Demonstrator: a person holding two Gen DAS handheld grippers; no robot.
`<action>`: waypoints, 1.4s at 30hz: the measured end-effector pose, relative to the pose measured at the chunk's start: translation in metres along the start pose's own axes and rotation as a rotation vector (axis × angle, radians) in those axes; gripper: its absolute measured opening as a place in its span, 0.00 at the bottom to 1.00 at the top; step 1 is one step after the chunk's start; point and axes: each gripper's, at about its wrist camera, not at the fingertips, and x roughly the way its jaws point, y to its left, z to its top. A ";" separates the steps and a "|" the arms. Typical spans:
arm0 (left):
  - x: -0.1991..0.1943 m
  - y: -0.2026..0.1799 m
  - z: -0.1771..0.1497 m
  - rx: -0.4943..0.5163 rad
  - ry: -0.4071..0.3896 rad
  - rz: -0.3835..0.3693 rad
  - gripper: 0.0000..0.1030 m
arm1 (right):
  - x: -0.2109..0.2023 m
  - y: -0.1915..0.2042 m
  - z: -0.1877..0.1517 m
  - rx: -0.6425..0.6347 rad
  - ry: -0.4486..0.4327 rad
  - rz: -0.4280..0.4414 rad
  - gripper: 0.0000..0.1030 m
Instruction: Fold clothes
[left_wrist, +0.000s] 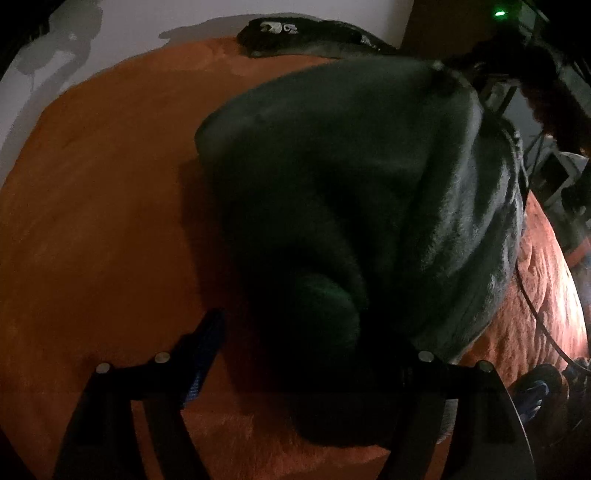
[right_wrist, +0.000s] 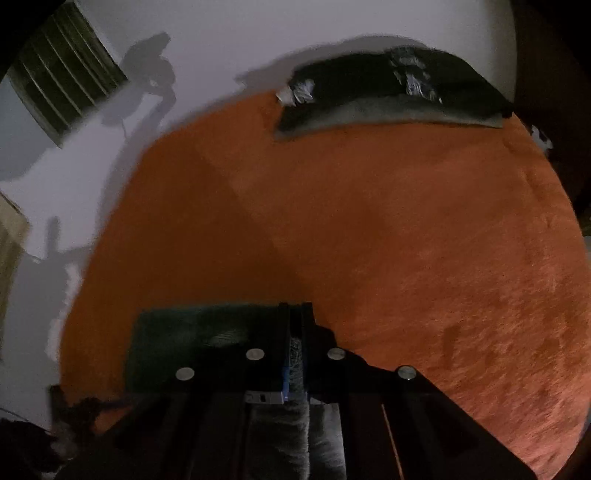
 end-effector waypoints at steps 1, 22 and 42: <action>-0.001 0.001 0.000 0.000 -0.003 -0.005 0.76 | 0.012 0.000 -0.002 0.002 0.024 -0.018 0.03; 0.034 0.054 0.114 -0.259 -0.037 0.016 0.76 | -0.051 -0.010 -0.155 -0.134 -0.009 -0.025 0.16; -0.016 -0.040 0.037 -0.033 -0.058 0.077 0.78 | -0.084 0.059 -0.176 -0.316 -0.096 0.126 0.09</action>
